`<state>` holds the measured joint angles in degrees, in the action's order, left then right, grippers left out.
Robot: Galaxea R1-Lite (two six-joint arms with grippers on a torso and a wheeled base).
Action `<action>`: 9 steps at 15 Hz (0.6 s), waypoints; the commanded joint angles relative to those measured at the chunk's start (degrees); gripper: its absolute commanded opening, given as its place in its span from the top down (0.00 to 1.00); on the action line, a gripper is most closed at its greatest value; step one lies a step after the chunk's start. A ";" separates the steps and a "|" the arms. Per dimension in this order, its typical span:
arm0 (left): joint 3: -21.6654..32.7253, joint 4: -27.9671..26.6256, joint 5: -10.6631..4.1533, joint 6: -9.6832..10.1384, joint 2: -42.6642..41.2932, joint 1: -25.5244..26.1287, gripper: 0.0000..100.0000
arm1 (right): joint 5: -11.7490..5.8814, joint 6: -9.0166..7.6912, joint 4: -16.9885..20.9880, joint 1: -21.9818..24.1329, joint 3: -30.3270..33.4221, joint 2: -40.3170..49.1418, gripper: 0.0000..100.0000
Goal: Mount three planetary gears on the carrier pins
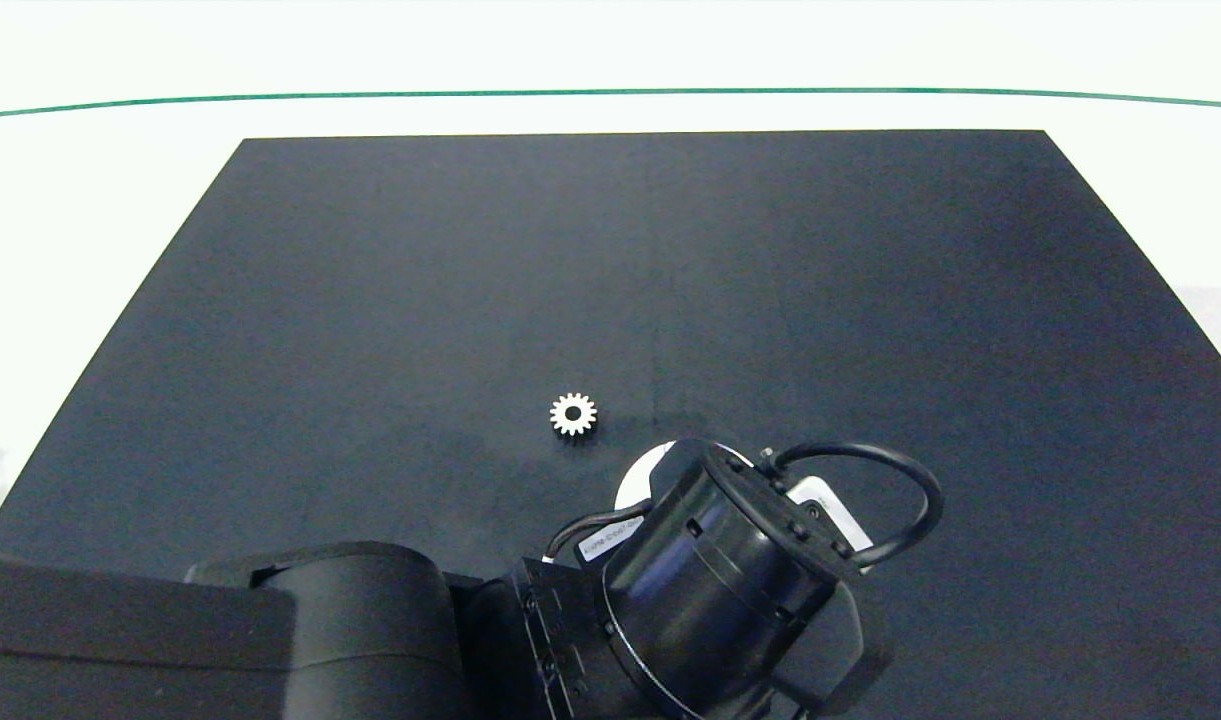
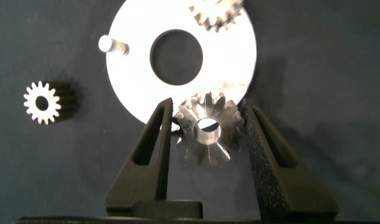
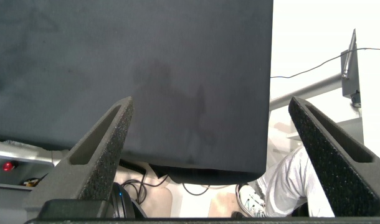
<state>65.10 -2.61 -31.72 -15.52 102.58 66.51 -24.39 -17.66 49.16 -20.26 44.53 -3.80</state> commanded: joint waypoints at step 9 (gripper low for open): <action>-0.67 0.06 -0.18 -0.21 0.34 -1.91 0.81 | -0.13 -0.18 0.23 0.05 0.03 0.55 0.00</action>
<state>64.44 -2.50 -31.70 -15.73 102.82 64.60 -24.38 -17.71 49.20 -20.20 44.57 -3.27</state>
